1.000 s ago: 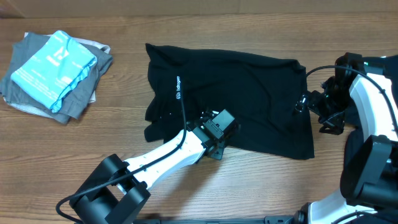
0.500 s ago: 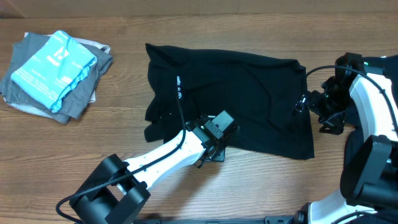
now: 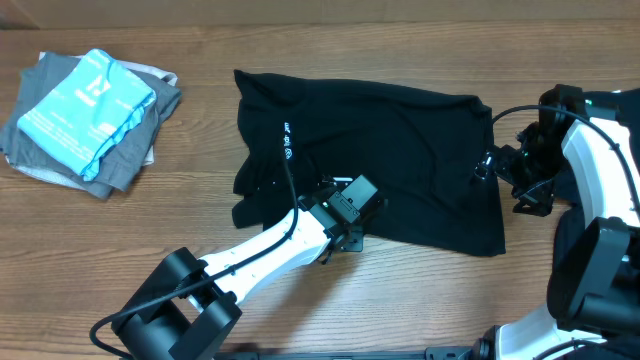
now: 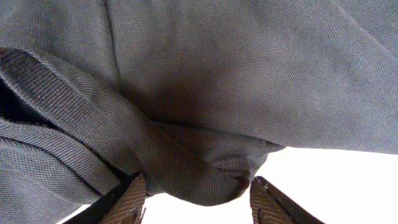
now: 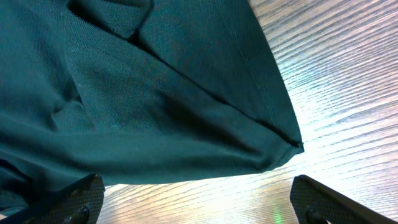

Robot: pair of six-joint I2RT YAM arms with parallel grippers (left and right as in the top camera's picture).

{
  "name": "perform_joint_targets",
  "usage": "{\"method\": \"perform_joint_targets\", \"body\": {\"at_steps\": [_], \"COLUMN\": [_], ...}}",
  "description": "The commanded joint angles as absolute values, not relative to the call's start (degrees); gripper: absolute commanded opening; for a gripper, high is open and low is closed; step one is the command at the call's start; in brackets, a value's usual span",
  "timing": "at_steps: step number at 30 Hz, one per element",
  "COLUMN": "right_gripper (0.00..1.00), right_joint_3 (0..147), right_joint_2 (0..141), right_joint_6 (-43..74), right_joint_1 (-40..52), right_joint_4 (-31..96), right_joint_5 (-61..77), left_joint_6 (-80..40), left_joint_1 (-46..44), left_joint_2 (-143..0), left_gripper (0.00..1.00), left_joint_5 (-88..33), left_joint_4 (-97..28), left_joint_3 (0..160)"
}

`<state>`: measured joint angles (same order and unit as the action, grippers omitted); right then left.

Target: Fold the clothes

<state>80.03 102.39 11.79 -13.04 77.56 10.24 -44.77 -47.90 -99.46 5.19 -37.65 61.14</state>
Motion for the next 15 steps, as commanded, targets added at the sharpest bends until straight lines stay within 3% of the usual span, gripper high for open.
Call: {"method": "perform_joint_targets", "body": {"at_steps": [1,7,15], "right_gripper": [1.0,1.0,1.0], "right_joint_3": [79.72,79.72,79.72], "right_joint_2": [101.43,101.43,101.43], "right_joint_6": [11.97,11.97,11.94], "right_joint_1": [-13.1,-13.08,-13.1], "right_joint_4": [77.32,77.21,77.21], "right_joint_5": [10.66,10.68,10.83], "left_joint_6": [-46.96,-49.63,-49.74], "left_joint_1": [-47.57,-47.59,-47.53], "left_joint_2": [-100.42,-100.62,-100.6], "left_gripper": [0.56,0.5,0.05], "left_joint_5": [6.37,5.43,5.48], "left_joint_4": [-37.56,-37.91,-36.86], "left_joint_3": [59.86,59.4,59.44]}}
